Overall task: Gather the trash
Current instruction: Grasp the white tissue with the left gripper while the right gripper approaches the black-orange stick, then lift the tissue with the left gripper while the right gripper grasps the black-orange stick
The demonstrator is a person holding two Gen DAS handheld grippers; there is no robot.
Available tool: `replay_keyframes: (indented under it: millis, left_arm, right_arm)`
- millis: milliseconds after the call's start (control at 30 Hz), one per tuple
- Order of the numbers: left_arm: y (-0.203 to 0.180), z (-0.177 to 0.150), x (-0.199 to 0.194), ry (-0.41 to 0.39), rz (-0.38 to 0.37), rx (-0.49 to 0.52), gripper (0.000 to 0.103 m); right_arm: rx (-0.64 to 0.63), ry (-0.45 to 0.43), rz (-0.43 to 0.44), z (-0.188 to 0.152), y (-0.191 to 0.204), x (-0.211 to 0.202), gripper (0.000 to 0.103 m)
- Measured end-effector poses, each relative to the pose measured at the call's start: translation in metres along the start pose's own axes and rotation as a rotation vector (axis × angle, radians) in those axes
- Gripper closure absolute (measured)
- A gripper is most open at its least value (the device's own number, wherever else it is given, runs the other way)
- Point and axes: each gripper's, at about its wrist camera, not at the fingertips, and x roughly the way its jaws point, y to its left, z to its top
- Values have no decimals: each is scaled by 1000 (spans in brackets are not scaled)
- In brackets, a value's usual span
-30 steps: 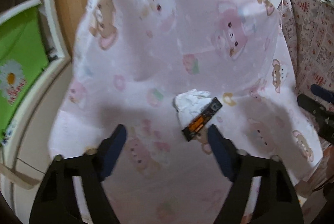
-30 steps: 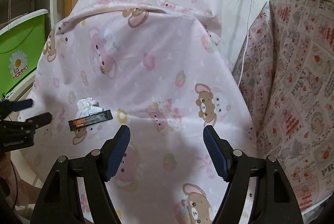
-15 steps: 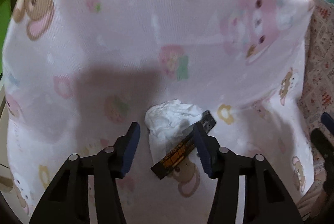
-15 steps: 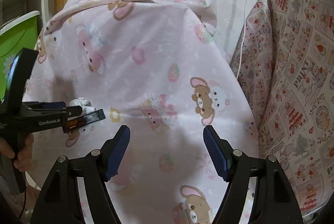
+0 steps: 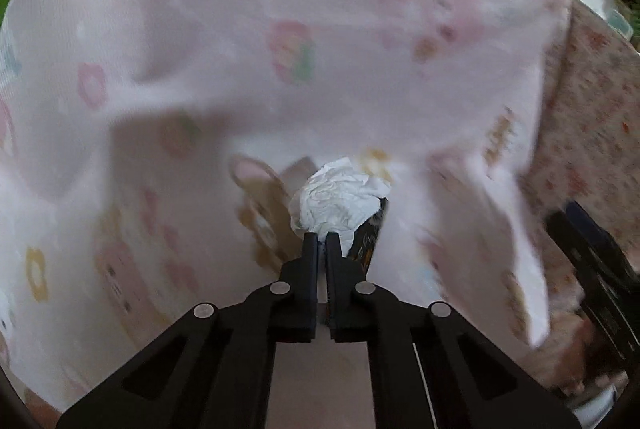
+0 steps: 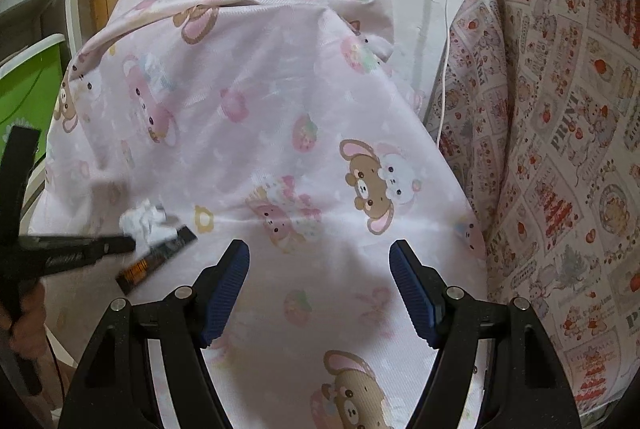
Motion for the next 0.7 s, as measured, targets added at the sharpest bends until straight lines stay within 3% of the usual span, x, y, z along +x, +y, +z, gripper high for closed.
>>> replay_keyframes:
  millis: [67, 200, 367, 500, 700]
  left_arm:
    - [-9, -8, -13, -36, 2, 22, 100]
    - [-24, -14, -63, -205, 49, 79, 100]
    - [-24, -9, -95, -350, 218, 132, 100]
    - [-15, 2, -93, -348, 284, 106, 100]
    - [-2, -3, -97, -342, 318, 51, 100]
  right_arm:
    - [1, 1, 4, 0, 1, 0, 28]
    - [-1, 19, 43, -5, 9, 1, 28]
    - [-34, 36, 66, -16, 37, 6, 21]
    - [-39, 62, 118, -26, 72, 12, 20]
    - [-48, 108, 136, -39, 114, 26, 20]
